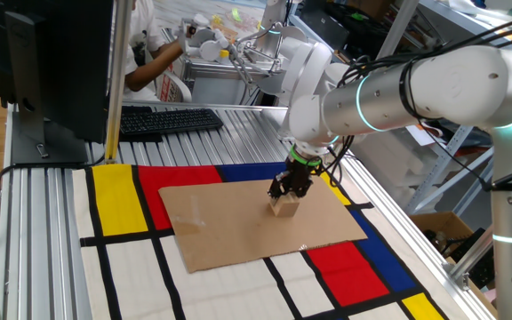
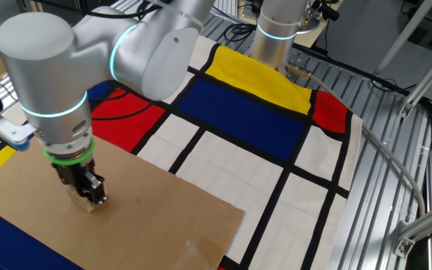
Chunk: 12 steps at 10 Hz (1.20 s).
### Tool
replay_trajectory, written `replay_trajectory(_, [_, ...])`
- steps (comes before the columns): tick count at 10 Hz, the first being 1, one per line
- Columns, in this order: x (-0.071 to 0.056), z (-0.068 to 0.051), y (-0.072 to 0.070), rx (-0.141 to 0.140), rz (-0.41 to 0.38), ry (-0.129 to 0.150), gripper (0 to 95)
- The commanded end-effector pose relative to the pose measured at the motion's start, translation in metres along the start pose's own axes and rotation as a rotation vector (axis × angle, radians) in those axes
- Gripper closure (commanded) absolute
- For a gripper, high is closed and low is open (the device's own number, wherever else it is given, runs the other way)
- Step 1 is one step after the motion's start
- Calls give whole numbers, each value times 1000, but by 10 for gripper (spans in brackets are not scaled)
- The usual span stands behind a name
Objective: Hold a small block with the gripper and sweep it from left to right on the table
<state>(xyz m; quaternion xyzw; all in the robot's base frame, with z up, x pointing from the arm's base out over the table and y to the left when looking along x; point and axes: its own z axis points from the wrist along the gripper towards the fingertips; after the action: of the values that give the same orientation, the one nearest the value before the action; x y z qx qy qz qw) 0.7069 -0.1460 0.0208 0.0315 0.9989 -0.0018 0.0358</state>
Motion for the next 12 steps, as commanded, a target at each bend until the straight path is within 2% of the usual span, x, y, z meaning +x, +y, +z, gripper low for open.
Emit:
replay_trajectory(1, [1, 2, 3, -7, 3, 4, 950])
replay_trajectory(2, [1, 0, 5, 7, 2, 0, 950])
replay_trajectory(5, [3, 0, 10, -13, 15, 5, 950])
replay_trajectory(6, [4, -1, 11, -6, 13, 4, 950])
replay_trajectory(8, [6, 1, 14, -14, 19, 6, 950])
replay_trajectory(10, [7, -2, 17, -1, 21, 8, 950])
replay_trajectory(12, [7, -3, 18, -23, 26, 7, 950])
